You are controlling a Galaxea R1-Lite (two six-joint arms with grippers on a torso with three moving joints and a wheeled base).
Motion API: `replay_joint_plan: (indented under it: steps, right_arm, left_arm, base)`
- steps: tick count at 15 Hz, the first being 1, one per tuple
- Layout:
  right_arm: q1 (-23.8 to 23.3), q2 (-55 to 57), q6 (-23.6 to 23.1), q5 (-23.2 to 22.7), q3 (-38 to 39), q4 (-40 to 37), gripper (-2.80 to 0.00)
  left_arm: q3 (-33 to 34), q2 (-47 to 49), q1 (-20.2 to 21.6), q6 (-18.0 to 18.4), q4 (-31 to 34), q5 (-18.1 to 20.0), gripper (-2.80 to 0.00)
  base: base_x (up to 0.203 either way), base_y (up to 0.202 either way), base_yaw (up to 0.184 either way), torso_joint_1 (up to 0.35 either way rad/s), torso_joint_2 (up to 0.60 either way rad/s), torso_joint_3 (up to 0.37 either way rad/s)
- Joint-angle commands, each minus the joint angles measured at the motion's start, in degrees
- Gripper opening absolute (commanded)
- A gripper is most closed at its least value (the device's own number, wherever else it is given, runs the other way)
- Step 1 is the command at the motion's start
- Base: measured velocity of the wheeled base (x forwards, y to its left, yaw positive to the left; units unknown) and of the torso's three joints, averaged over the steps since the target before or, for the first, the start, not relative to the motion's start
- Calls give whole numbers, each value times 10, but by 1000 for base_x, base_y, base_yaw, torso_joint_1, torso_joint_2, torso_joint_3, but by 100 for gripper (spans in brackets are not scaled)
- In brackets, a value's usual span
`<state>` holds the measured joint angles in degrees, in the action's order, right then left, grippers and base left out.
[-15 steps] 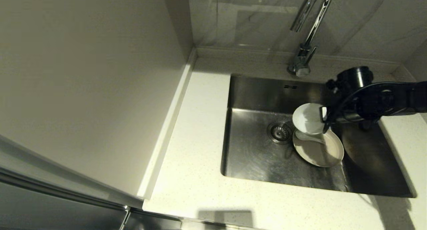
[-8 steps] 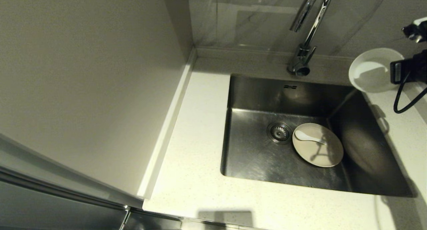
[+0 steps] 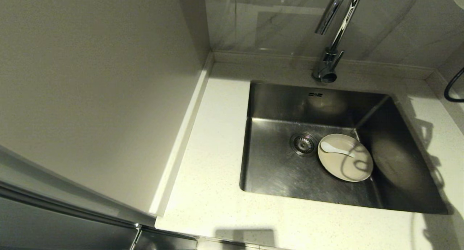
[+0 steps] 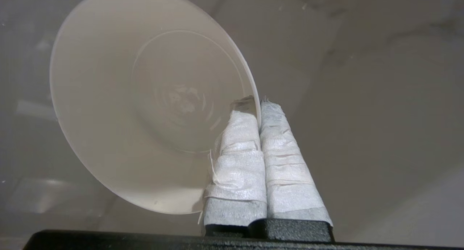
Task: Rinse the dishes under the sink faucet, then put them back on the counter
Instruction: Put a bowl back to the table from the sink
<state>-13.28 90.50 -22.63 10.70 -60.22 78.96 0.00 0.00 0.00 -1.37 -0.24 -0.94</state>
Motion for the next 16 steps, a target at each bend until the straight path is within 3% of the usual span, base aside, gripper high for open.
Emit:
replay_joint_plan:
  steps: [1,2,4,8,10,12,14,16]
  right_arm:
    - [-1,-13,1,-8,119,67,-280]
    - [-1,-17,5,-12,156,73,-280]
    - [-1,-19,11,-15,158,74,-280]
    - [-6,-20,17,-4,-39,27,-280]
    - [-7,-30,18,-4,-55,15,-280]
    - [-8,-51,26,-8,20,-20,-280]
    - [-9,-81,48,-9,138,-108,-280]
    - [-13,-104,79,-9,168,-216,-280]
  left_arm:
    - [0,-2,0,0,0,0,-280]
    - [0,-2,0,0,0,0,-280]
    - [0,-2,0,0,0,0,-280]
    - [0,-2,0,0,0,0,-280]
    - [0,-2,0,0,0,0,-280]
    - [0,-2,0,0,0,0,-280]
    - [0,-2,0,0,0,0,-280]
    - [0,-2,0,0,0,0,-280]
  base:
    - [0,0,0,0,0,0]
    - [0,0,0,0,0,0]
    - [0,0,0,0,0,0]
    - [0,0,0,0,0,0]
    - [0,0,0,0,0,0]
    - [0,0,0,0,0,0]
    - [0,0,0,0,0,0]
    - [0,0,0,0,0,0]
